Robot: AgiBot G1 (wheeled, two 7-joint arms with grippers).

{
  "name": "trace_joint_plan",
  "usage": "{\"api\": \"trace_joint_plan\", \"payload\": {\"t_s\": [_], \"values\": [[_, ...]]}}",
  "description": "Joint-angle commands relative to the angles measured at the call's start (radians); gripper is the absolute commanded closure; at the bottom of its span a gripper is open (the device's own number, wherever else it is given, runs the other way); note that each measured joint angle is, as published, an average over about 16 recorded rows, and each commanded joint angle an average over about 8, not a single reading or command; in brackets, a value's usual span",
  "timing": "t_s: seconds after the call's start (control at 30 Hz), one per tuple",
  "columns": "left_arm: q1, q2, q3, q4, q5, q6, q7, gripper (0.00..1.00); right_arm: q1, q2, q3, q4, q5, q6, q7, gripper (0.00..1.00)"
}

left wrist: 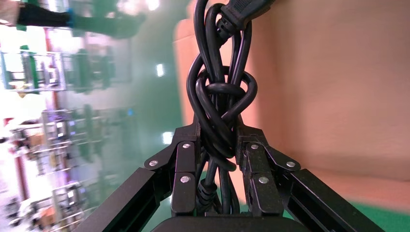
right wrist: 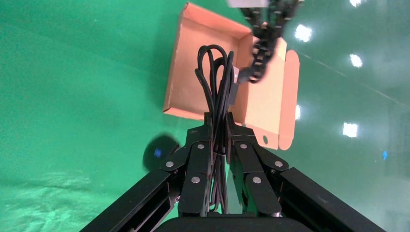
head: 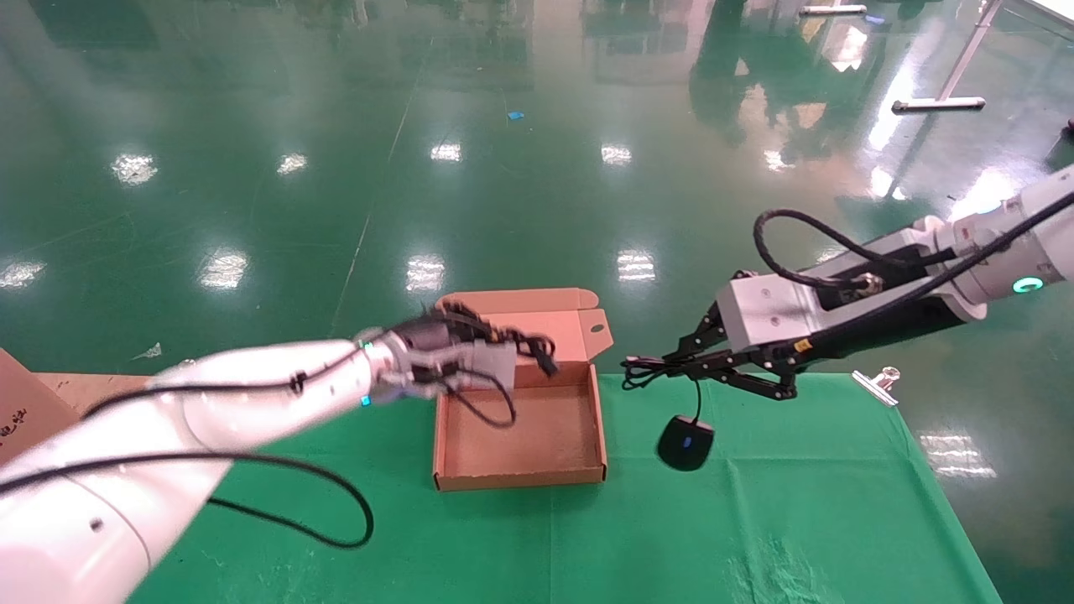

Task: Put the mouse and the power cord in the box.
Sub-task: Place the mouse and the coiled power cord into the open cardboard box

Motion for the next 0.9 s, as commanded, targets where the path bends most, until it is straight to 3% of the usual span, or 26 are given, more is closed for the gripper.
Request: {"api": "trace_joint_plan", "payload": {"t_s": [0.03,0.13,0.4,0.9], "values": [[0.025,0.001,0.027,-0.013,-0.008,-0.009,-0.014,1.0,-0.008,0.006,-0.001,-0.004,0.0,0.005,-0.007,1.0],[0.042,0.002,0.067,-0.032,-0.026,-0.015,-0.034,0.97,-0.014,0.008,-0.003,-0.022,-0.004,0.017,-0.02,1.0],[0.039,0.0,0.153,-0.053,-0.085,0.011,-0.077,0.0,-0.022,0.003,-0.005,-0.075,-0.006,0.028,-0.057,1.0],[0.019,-0.001,0.253,-0.05,-0.169,-0.015,-0.09,0.0,-0.006,-0.017,-0.003,-0.142,0.0,0.017,-0.101,1.0]]}}
